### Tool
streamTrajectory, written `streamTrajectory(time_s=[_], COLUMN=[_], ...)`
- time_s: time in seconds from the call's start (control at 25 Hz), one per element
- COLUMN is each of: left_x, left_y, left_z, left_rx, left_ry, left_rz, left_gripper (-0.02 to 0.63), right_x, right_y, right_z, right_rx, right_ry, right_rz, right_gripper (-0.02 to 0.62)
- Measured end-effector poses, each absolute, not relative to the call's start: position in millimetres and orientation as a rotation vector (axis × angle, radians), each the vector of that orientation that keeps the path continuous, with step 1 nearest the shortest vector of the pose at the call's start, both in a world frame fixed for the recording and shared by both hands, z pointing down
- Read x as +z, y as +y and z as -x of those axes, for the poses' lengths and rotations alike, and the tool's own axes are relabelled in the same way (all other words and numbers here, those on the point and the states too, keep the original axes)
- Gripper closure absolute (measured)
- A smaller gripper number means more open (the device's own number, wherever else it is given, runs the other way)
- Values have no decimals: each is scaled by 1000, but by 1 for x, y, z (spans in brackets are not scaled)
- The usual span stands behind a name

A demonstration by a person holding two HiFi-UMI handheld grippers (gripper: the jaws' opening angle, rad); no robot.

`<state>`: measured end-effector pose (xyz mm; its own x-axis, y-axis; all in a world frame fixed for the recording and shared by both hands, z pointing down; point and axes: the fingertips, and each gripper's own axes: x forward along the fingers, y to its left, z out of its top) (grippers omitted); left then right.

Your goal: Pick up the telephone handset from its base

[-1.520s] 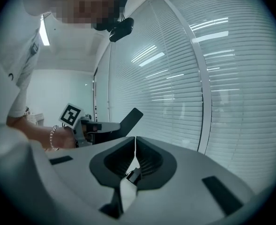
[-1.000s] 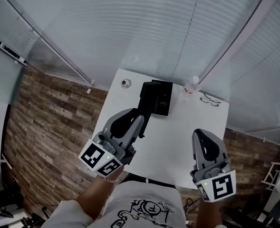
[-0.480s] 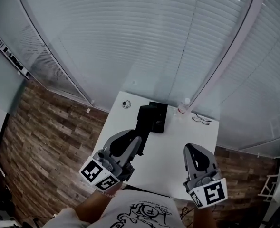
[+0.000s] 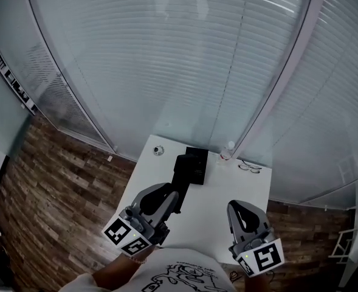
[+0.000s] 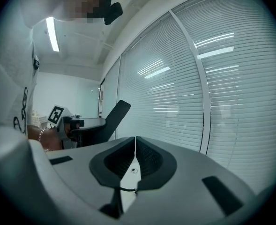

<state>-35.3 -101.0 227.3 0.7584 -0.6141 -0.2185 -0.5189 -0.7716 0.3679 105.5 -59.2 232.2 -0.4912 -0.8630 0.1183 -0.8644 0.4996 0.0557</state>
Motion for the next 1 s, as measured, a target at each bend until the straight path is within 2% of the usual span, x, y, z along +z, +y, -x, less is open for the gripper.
streamTrajectory(time_s=[1.0], left_x=[221], left_y=[-81], left_z=[37], left_rx=[-505], left_ry=[-871], left_rz=[-2652], left_gripper=[545], right_x=[219], right_y=[-44], right_z=[-103], right_rx=[-26], right_ry=[-2597], right_rz=[-1513], right_gripper=[588])
